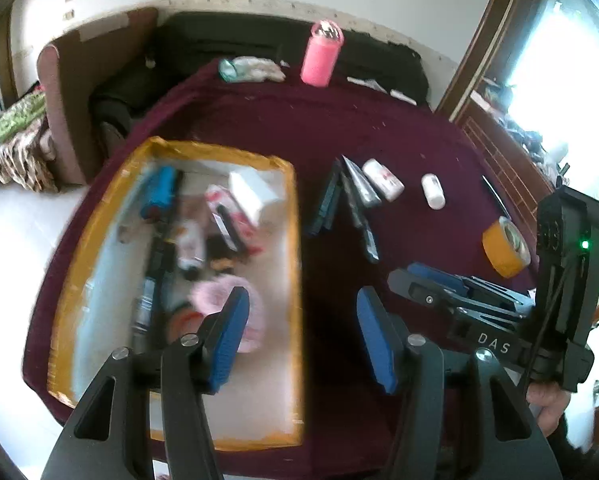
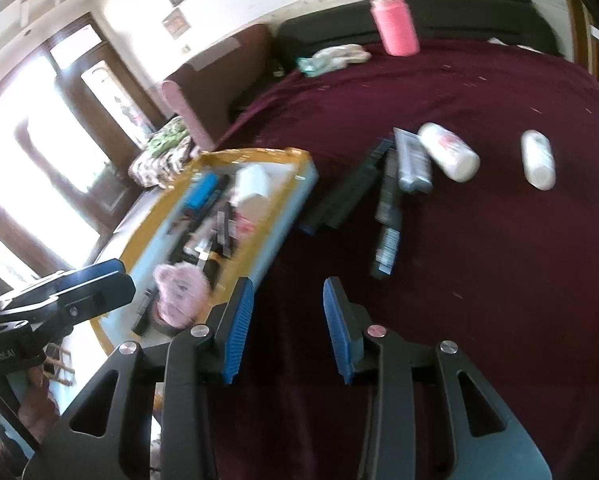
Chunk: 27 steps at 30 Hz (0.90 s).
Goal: Organize objects
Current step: 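Grasp another black marker with right tool while left tool grasps blue-capped black pen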
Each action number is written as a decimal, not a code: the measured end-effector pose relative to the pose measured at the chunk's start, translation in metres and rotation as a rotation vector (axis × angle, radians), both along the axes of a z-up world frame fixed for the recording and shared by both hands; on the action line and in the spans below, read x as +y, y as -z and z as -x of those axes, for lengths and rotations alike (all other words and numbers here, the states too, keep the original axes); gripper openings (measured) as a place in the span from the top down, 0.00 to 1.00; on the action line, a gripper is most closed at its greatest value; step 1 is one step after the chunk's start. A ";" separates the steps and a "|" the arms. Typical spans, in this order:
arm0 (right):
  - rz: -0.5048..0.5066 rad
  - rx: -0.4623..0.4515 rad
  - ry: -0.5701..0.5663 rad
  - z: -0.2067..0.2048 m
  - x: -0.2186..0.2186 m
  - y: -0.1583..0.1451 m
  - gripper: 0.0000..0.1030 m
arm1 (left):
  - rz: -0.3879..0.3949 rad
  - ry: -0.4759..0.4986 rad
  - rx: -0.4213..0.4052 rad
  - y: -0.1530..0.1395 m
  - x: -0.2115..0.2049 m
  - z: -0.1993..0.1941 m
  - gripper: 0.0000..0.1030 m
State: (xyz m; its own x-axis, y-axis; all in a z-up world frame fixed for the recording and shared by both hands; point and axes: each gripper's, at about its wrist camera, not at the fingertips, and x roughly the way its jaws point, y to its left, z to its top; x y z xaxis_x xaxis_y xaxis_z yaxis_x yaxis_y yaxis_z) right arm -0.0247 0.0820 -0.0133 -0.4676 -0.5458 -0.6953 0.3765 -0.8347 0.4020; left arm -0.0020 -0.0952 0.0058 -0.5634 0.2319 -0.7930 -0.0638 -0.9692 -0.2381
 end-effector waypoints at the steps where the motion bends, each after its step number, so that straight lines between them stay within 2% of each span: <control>1: 0.003 -0.007 0.014 -0.001 0.009 0.002 0.67 | -0.004 0.013 -0.016 0.002 0.008 0.003 0.51; 7: 0.000 -0.039 0.059 0.013 0.033 0.014 0.67 | 0.014 0.015 -0.004 0.000 0.034 0.005 0.51; 15: -0.099 -0.099 0.039 0.068 0.007 0.032 0.67 | 0.026 -0.017 -0.037 0.006 0.032 0.005 0.51; 17: -0.153 -0.111 0.043 0.077 -0.004 0.039 0.69 | 0.028 -0.021 -0.032 0.006 0.032 0.006 0.51; 18: -0.202 -0.103 0.046 0.079 -0.009 0.041 0.75 | 0.028 -0.025 -0.032 0.006 0.031 0.006 0.51; 19: -0.264 -0.093 0.066 0.080 -0.014 0.044 0.87 | 0.026 -0.026 -0.038 0.007 0.030 0.007 0.51; 20: -0.295 -0.076 0.100 0.079 -0.014 0.045 0.87 | 0.025 -0.023 -0.039 0.007 0.030 0.008 0.51; 27: -0.234 -0.126 0.124 0.043 0.015 0.044 0.88 | 0.026 -0.002 -0.049 0.010 0.038 0.013 0.51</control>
State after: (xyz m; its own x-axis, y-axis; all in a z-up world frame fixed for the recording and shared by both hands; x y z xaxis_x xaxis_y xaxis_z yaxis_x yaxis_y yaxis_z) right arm -0.0680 0.0969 -0.0572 -0.4231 -0.3082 -0.8521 0.2254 -0.9466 0.2305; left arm -0.0152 -0.0571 -0.0044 -0.5238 0.2096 -0.8257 -0.0510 -0.9752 -0.2151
